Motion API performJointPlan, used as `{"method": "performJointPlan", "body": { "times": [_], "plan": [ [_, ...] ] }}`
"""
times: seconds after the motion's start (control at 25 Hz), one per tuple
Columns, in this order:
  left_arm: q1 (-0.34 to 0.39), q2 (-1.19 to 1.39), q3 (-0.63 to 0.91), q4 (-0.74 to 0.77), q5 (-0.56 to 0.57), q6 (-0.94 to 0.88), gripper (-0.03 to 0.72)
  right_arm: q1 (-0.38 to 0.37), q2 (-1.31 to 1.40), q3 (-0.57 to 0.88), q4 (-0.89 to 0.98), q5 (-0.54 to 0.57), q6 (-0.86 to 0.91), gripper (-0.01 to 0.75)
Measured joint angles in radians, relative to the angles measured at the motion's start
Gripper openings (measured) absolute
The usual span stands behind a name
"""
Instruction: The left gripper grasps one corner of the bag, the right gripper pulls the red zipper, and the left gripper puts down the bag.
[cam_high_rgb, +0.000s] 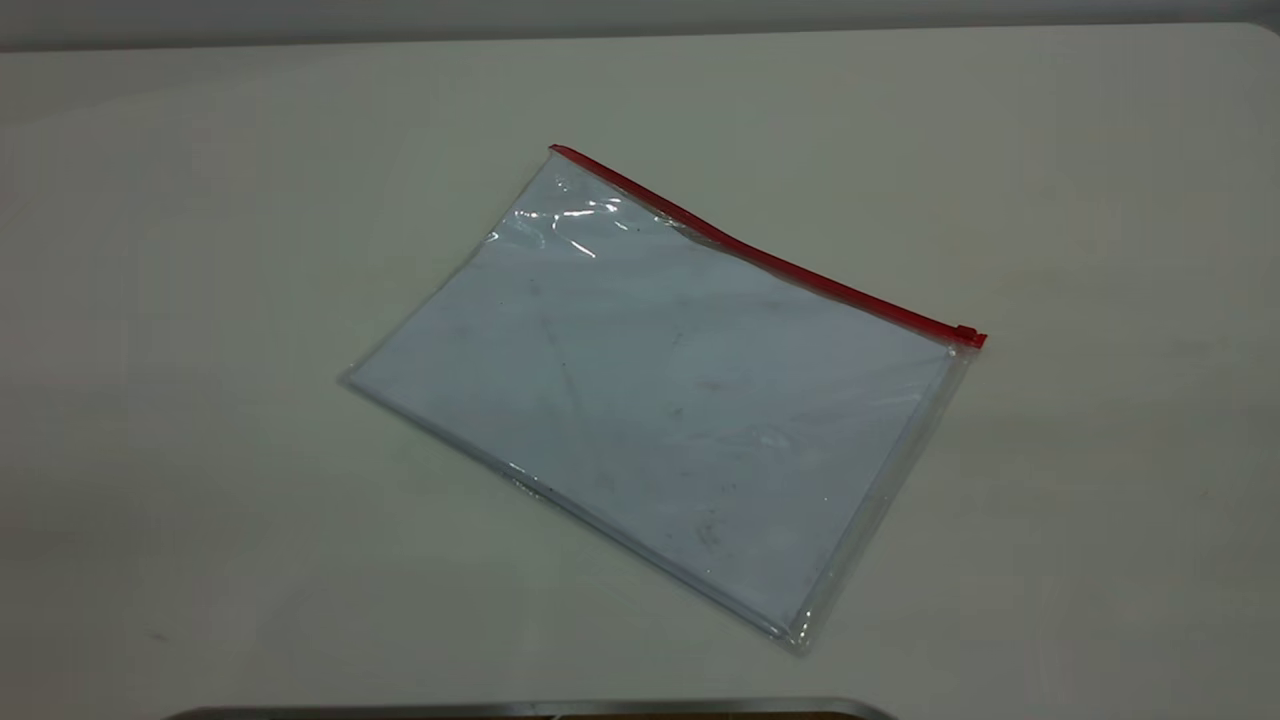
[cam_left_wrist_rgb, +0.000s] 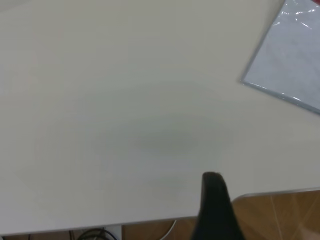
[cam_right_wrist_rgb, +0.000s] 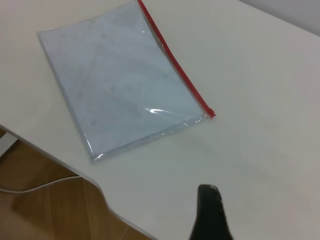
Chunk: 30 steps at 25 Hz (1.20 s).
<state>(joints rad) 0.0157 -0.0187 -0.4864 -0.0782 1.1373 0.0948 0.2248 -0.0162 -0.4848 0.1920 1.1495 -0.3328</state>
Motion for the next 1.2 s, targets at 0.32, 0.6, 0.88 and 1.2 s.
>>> {"method": "performJointPlan", "body": {
  "times": [0.32, 0.6, 0.88, 1.2],
  "plan": [
    [0.000, 0.000, 0.000, 0.000, 0.000, 0.000, 0.588, -0.146, 0.000, 0.000, 0.002, 0.000, 0.000, 0.578],
    [0.000, 0.000, 0.000, 0.000, 0.000, 0.000, 0.588, -0.286, 0.000, 0.000, -0.012, -0.002, 0.042, 0.578],
    [0.000, 0.000, 0.000, 0.000, 0.000, 0.000, 0.588, -0.286, 0.000, 0.002, -0.127, -0.012, 0.211, 0.578],
    [0.000, 0.000, 0.000, 0.000, 0.000, 0.004, 0.588, -0.286, 0.000, 0.003, -0.135, -0.014, 0.242, 0.578]
  ]
}}
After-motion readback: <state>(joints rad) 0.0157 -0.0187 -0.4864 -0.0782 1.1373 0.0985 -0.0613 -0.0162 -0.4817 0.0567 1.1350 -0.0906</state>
